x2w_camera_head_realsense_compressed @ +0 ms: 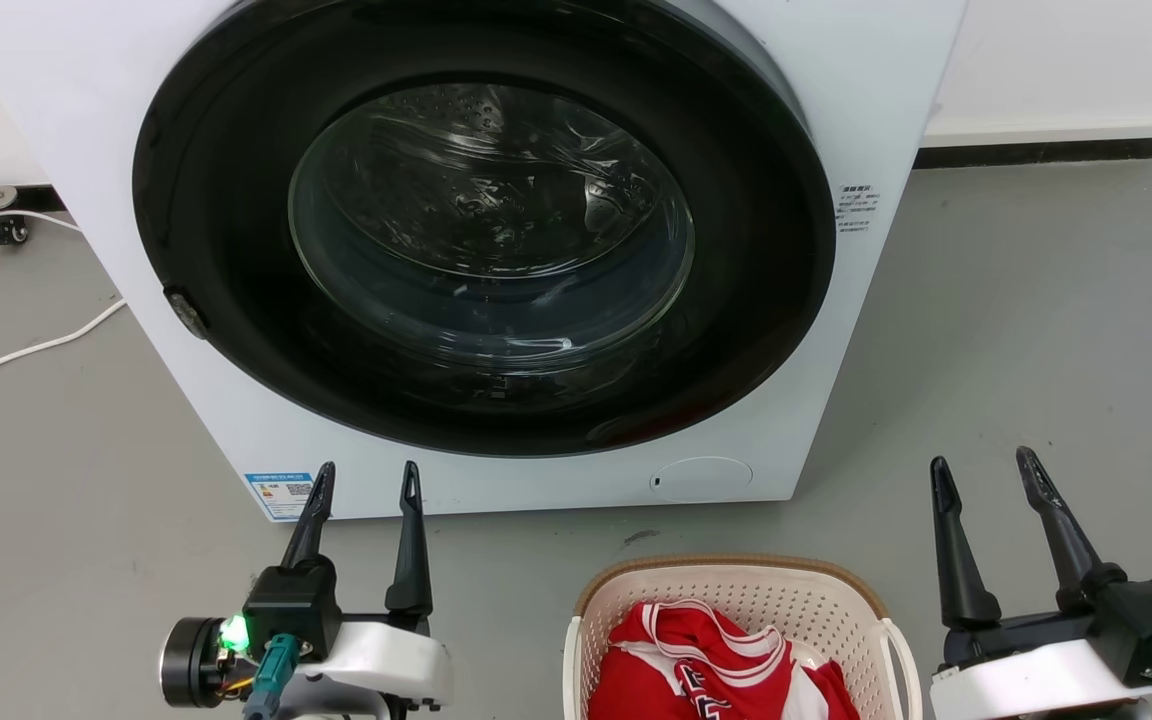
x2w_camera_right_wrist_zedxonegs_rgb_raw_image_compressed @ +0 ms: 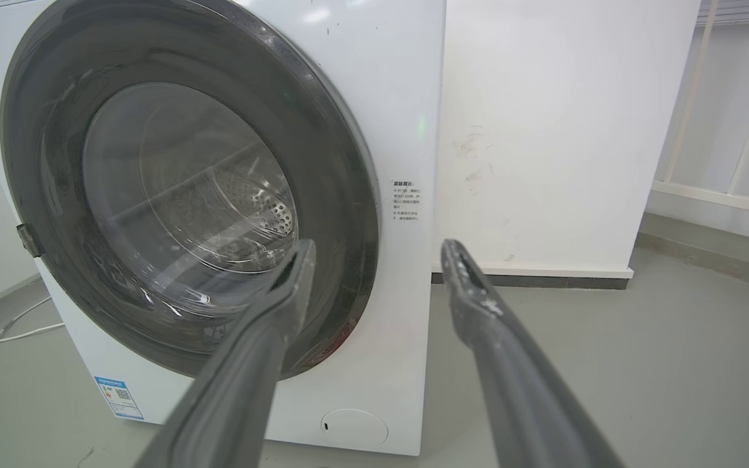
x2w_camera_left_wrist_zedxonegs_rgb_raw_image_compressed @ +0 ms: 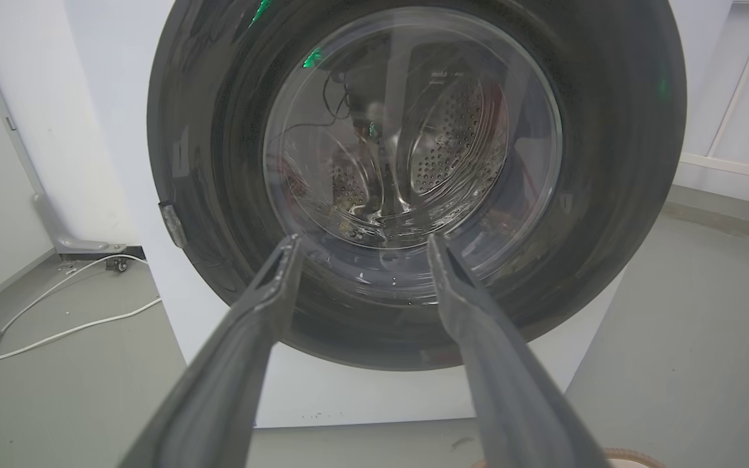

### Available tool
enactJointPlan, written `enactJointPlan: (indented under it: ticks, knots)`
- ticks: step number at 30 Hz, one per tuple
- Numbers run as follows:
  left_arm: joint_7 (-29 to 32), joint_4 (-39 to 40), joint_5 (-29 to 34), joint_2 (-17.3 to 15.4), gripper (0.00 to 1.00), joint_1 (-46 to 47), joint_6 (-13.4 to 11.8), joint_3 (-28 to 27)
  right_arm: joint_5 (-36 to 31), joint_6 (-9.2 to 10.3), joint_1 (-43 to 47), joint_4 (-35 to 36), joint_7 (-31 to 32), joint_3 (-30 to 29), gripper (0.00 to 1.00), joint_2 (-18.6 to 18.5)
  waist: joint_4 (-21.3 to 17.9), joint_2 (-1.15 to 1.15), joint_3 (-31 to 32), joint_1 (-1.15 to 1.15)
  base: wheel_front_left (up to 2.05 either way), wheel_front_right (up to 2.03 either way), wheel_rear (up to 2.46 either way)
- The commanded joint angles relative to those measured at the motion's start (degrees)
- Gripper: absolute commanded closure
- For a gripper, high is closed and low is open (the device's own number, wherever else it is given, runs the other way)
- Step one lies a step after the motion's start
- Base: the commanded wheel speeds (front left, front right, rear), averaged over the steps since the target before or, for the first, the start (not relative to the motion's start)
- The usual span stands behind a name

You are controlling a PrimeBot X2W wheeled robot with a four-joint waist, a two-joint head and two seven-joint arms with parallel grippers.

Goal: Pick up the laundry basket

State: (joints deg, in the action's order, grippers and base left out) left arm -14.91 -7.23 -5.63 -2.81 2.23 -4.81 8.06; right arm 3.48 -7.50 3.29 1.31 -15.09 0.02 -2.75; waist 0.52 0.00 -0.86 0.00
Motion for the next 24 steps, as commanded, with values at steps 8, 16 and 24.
enactJointPlan:
  ticks: [8, 16, 24]
  knots:
    - [-0.4, -0.3, 0.4, -0.1, 0.0, -0.8, -0.1, -0.3, 0.3, 0.02, 0.4, -0.3, -0.1, 0.2, 0.0, -0.2, -0.1, 0.0, 0.0, 0.0, 0.0, 0.0, 0.0]
    - [-0.4, -0.5, 0.5, -0.1, 0.0, -0.5, 0.0, -0.5, 0.0, 0.02, 0.3, -0.3, -0.1, 0.2, 0.0, -0.2, -0.2, 0.0, -0.2, 0.0, 0.0, 0.0, 0.0]
    - [-0.3, -3.2, 1.6, -0.1, 0.0, 1.6, 1.4, 1.1, -2.1, 0.02, -1.1, -3.1, -0.1, -0.3, 0.0, -0.2, -0.3, 0.0, -1.6, 0.0, 0.0, 0.0, 0.0]
